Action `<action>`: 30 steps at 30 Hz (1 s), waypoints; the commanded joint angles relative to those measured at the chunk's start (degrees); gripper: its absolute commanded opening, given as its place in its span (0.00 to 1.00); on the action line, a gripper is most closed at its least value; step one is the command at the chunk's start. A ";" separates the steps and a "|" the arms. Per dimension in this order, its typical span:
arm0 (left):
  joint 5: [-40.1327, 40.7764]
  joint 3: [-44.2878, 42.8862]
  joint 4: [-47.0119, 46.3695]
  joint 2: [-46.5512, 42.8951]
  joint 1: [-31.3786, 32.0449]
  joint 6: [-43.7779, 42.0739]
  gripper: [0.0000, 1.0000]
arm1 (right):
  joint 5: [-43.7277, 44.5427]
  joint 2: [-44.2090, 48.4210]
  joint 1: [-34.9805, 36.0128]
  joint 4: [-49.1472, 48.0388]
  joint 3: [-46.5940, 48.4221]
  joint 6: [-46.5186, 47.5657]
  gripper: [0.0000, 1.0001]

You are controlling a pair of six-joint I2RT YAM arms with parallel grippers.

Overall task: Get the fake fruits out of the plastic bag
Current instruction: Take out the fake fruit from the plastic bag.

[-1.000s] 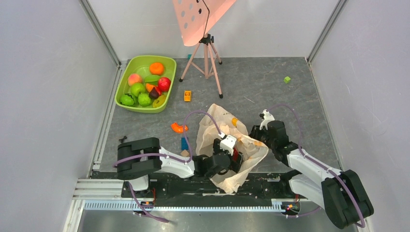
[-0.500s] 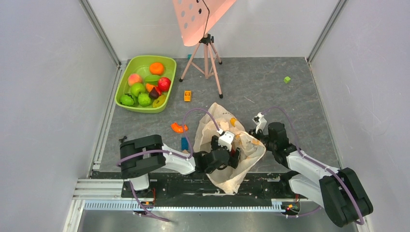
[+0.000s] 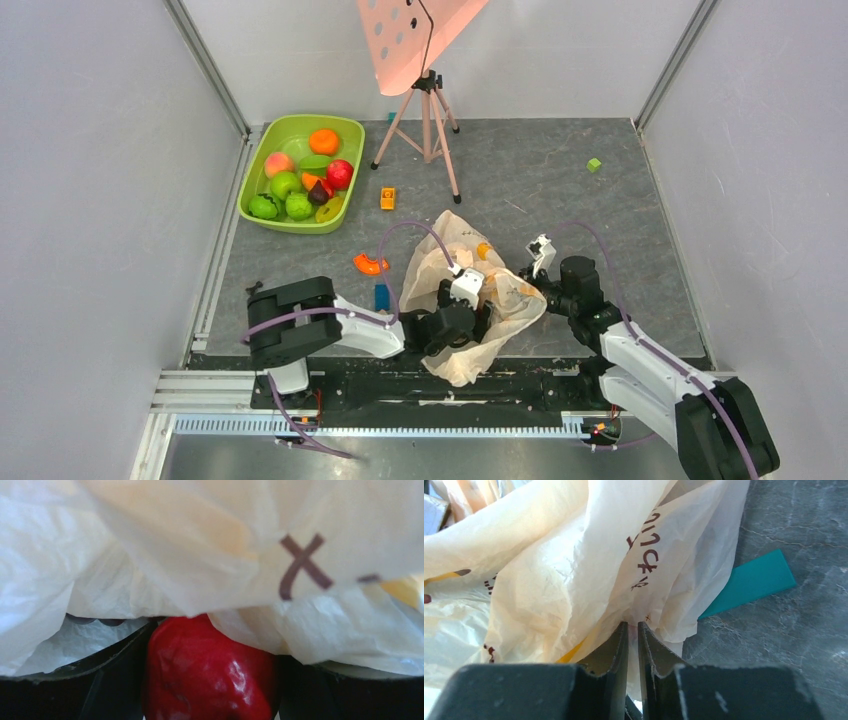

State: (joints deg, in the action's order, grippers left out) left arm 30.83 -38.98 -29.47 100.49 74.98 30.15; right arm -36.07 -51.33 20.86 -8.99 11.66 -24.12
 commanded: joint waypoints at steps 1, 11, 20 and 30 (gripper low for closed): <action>-0.29 0.79 3.59 -7.17 -0.28 -0.80 0.69 | 5.39 2.64 0.23 1.32 0.57 0.96 0.12; -3.51 -1.12 25.35 -21.27 -0.28 0.18 0.71 | 13.04 5.45 0.20 3.53 0.62 2.22 0.11; -8.99 -5.70 49.93 -36.07 -0.29 -1.32 0.73 | 15.33 6.54 0.23 5.21 0.86 3.53 0.12; -11.27 -19.74 72.86 -53.19 -3.70 -4.49 0.72 | 15.20 5.44 0.23 4.36 0.92 3.05 0.13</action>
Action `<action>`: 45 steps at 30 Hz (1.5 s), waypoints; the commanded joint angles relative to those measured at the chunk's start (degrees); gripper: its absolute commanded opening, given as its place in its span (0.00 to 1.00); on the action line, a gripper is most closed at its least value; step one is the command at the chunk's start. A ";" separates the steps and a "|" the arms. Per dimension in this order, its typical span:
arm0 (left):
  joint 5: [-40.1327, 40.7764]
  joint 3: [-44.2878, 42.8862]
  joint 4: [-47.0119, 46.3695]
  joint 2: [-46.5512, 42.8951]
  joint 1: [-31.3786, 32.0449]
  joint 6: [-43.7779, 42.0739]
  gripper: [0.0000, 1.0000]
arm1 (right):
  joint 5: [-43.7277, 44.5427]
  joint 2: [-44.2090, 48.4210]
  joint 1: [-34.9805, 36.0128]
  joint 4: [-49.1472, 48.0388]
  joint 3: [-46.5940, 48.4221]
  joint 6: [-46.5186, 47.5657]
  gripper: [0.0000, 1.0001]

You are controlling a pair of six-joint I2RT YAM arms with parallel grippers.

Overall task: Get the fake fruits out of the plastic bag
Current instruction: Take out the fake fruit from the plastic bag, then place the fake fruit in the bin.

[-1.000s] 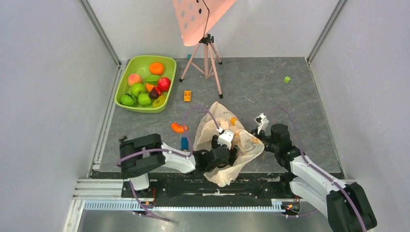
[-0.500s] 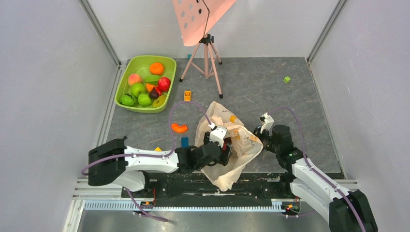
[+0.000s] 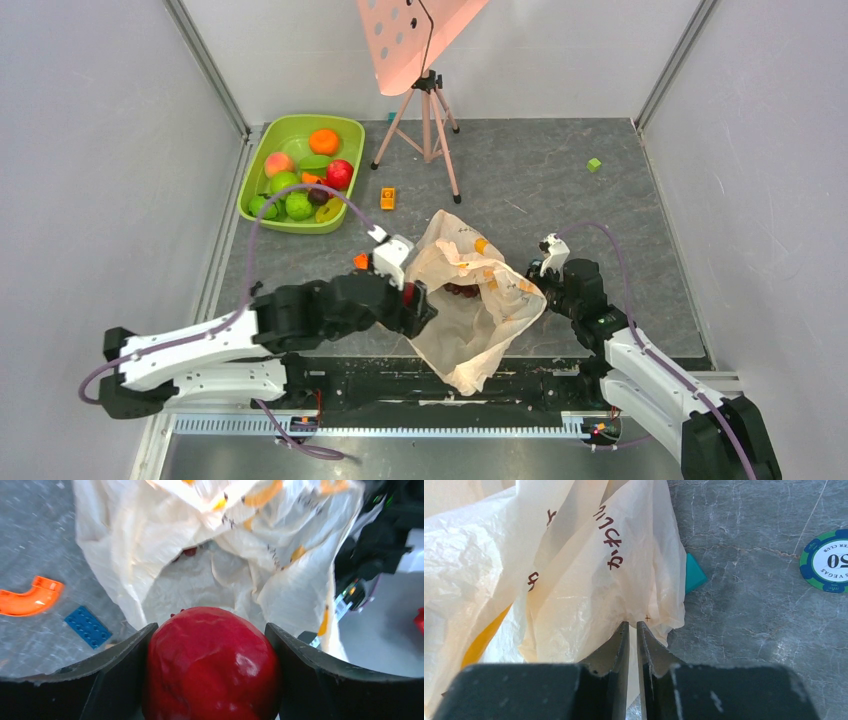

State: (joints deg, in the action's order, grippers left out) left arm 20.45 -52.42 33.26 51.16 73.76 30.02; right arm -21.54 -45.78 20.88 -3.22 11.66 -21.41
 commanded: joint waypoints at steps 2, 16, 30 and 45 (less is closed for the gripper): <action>0.01 -7.52 10.84 -5.34 -5.29 -5.93 0.73 | 0.46 0.07 0.21 -1.48 0.98 0.23 0.13; -9.37 -3.01 -14.20 15.77 -48.86 -2.63 0.72 | -0.38 3.77 0.20 0.08 0.40 0.00 0.14; -10.53 -36.15 -14.79 47.55 -67.84 0.03 0.72 | -1.88 6.87 0.21 2.48 -0.09 0.05 0.15; -13.78 -59.53 -13.86 73.62 -78.46 -1.59 0.72 | -1.18 0.97 0.17 2.40 2.59 2.89 0.17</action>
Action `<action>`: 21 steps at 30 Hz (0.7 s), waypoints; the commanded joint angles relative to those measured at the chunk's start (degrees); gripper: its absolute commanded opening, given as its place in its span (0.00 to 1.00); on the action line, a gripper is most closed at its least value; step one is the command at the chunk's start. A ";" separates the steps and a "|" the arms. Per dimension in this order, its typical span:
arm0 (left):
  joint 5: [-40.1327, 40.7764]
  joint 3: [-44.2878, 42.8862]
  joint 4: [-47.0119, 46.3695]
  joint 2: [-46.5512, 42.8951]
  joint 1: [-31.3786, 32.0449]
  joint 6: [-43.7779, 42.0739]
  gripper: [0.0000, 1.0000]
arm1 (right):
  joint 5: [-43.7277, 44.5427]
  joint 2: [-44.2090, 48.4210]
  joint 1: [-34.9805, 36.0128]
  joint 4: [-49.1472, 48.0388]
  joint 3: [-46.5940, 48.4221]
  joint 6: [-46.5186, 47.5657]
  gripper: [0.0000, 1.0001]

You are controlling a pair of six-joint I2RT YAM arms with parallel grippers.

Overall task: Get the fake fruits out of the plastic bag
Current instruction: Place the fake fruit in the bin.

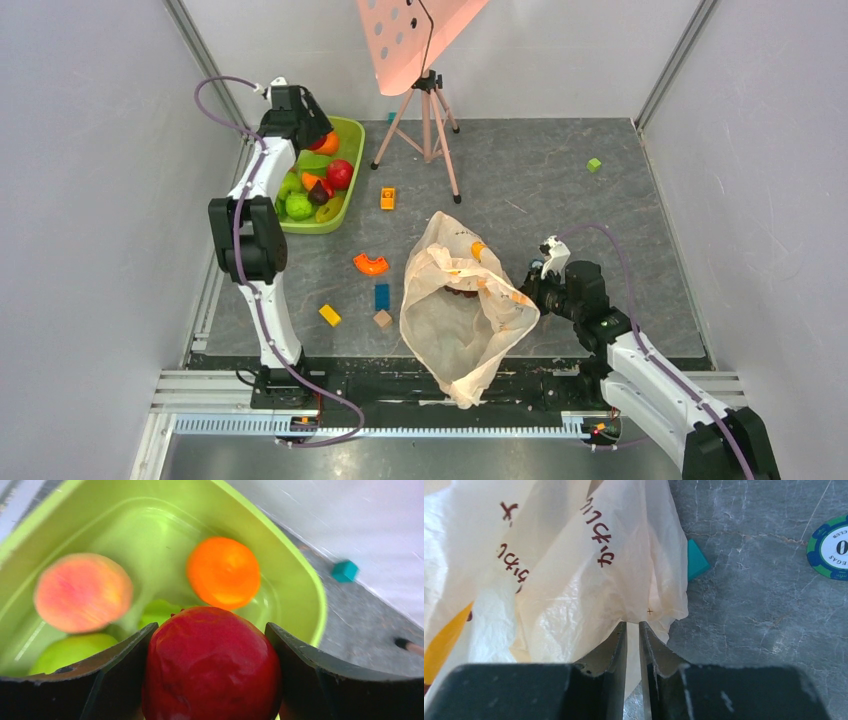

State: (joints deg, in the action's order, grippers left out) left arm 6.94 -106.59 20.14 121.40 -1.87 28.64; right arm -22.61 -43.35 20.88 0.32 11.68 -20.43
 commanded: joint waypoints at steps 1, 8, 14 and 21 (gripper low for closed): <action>0.36 -6.58 -0.72 4.75 -3.15 -0.63 0.72 | -0.04 -1.79 0.21 -1.12 2.79 2.14 0.17; 1.68 -15.55 -0.45 14.44 -3.83 -2.55 0.77 | 0.11 -2.94 0.25 -1.20 3.48 2.38 0.18; 0.07 -20.09 0.32 19.03 -3.84 -2.46 0.87 | 1.18 -2.26 0.21 -0.49 3.93 3.07 0.19; 0.58 -20.06 1.61 19.05 -3.84 -3.24 0.98 | 1.30 -1.73 0.23 1.33 4.53 3.52 0.21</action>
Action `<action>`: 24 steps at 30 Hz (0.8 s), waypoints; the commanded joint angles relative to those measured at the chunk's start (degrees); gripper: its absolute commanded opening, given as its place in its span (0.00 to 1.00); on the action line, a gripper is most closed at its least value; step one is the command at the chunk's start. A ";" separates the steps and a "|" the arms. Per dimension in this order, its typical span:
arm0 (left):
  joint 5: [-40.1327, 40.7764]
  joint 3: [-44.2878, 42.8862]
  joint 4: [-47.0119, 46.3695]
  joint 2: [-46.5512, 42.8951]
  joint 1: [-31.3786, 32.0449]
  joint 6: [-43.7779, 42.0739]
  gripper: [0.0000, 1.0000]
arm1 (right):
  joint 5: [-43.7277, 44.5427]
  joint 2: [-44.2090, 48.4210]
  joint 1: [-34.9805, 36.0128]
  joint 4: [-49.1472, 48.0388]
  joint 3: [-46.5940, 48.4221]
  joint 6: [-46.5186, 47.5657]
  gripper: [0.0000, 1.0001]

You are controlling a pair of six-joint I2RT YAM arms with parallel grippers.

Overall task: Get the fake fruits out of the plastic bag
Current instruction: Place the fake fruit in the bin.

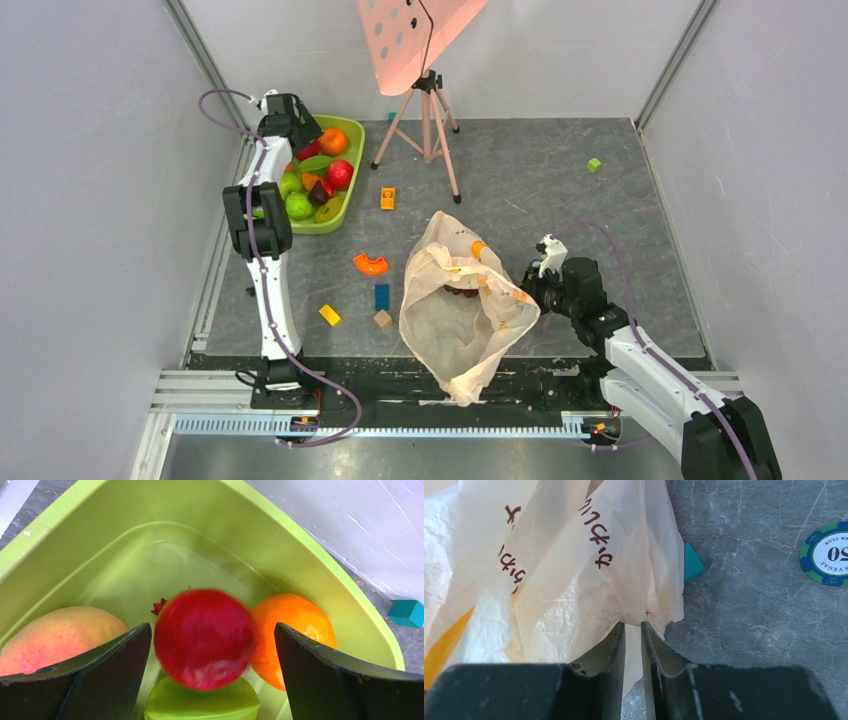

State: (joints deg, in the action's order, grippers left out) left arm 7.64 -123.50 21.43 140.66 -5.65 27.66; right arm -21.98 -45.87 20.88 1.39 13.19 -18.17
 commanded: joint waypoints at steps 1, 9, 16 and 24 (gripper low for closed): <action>-0.20 -3.10 0.49 -0.33 -0.06 -2.30 1.00 | 0.71 1.02 0.23 0.39 2.99 1.23 0.21; -3.89 2.72 0.08 -9.03 -0.06 0.44 1.00 | 3.38 3.62 0.21 3.97 6.41 3.32 0.34; -7.33 18.87 -6.27 -27.58 0.84 9.68 1.00 | 10.51 9.72 0.21 11.11 13.03 6.27 0.59; -8.44 44.56 -12.19 -53.55 10.62 14.55 1.00 | 18.18 16.54 0.23 21.56 21.87 7.92 0.69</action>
State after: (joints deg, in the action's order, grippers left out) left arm 0.89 -88.07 13.50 96.92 -2.00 38.24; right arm -8.64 -32.21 20.88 17.52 29.21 -12.32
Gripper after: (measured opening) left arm 0.993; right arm 0.663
